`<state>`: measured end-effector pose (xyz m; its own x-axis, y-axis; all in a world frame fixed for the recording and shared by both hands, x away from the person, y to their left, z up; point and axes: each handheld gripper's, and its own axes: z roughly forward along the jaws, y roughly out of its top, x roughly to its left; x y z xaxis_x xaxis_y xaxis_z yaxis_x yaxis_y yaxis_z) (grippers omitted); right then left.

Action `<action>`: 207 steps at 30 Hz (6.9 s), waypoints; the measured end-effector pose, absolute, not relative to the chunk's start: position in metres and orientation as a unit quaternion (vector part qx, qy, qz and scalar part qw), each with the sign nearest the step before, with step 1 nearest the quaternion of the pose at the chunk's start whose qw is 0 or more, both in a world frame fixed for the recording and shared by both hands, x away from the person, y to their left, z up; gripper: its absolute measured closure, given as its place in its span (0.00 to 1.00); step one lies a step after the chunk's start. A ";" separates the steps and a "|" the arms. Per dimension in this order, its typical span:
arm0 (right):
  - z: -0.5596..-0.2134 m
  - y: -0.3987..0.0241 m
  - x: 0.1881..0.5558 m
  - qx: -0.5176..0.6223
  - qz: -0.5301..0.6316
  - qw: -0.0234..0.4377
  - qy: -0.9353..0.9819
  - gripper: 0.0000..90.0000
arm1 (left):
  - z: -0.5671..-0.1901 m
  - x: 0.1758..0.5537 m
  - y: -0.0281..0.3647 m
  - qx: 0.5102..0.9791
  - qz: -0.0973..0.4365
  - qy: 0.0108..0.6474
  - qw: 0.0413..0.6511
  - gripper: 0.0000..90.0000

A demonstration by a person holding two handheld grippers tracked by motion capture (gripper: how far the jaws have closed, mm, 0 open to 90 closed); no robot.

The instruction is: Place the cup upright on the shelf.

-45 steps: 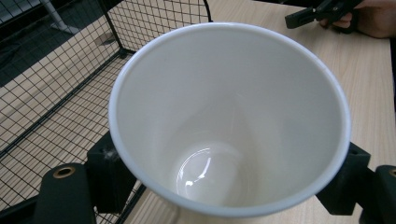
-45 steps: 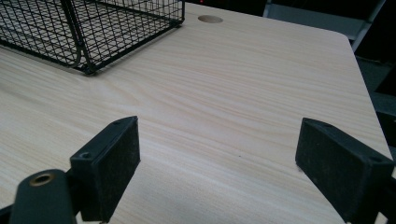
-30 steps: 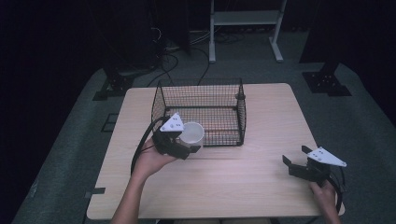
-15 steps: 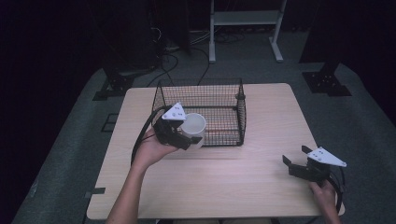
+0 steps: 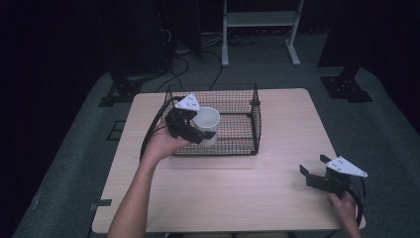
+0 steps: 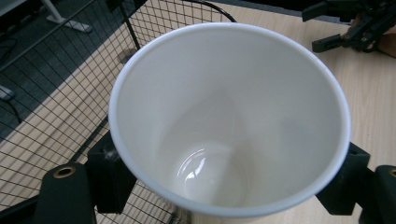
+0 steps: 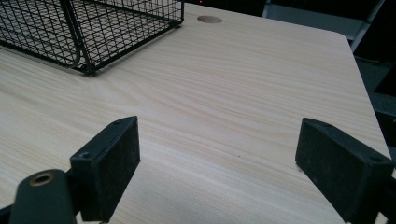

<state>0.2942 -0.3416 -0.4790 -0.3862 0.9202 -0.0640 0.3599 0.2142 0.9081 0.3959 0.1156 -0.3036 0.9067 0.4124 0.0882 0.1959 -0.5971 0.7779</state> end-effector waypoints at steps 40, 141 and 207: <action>-0.479 -0.342 0.294 0.450 0.436 0.321 0.710 0.14 | -0.313 0.466 0.095 0.900 0.121 0.188 0.375 0.24; -0.479 -0.342 0.294 0.445 0.440 0.320 0.711 0.14 | -0.409 0.521 0.074 0.922 0.058 0.238 0.299 0.22; -0.479 -0.342 0.294 0.449 0.439 0.320 0.709 0.15 | -0.339 0.440 0.114 0.878 0.143 0.225 0.397 0.07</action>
